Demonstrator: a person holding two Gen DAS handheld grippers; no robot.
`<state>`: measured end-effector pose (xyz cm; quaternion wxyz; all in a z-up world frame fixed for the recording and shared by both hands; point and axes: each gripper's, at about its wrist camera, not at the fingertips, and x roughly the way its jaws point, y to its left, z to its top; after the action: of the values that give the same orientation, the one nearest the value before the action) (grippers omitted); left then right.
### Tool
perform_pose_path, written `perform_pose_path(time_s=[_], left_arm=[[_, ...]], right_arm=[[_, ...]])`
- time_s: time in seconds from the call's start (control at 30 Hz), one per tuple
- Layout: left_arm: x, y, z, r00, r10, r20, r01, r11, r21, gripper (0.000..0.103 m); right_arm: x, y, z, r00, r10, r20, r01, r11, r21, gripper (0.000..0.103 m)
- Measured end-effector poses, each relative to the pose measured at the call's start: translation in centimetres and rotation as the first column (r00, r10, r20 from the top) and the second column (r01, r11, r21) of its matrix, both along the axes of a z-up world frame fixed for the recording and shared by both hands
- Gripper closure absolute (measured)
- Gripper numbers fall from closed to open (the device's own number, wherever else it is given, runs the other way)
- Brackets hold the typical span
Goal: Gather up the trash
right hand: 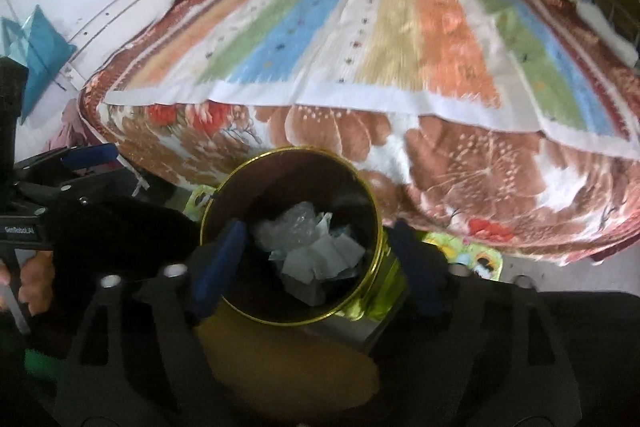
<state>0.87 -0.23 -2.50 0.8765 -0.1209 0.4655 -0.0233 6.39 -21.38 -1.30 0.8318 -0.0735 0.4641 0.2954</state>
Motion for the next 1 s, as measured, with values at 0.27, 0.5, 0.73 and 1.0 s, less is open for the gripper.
perform_pose_path(time_s=[0.27,0.5,0.73,1.0], left_arm=[[-2.2,0.7,-0.2,0.997,0.052,0.057,-0.052,0.999,0.001,0.006],[-2.0,0.6,-0.4,0.998,0.046,0.044,-0.046,0.999,0.000,0.006],[-2.2,1.0,-0.4,0.994,0.091,0.057,-0.091,0.996,-0.004,0.006],[-1.9,0.6,-0.8,0.995,0.089,0.045,-0.091,0.995,0.032,0.006]], right_arm=[[-2.5,-1.3,1.4,0.997,0.009,0.078,-0.011,1.000,0.024,0.009],[-3.0,-1.3,1.5,0.996,0.021,0.091,-0.025,0.999,0.034,0.009],[-3.1,-1.1,1.3,0.995,0.023,0.099,-0.026,0.999,0.036,0.009],[-3.2,-0.8,1.3,0.994,0.021,0.104,-0.025,0.999,0.040,0.009]])
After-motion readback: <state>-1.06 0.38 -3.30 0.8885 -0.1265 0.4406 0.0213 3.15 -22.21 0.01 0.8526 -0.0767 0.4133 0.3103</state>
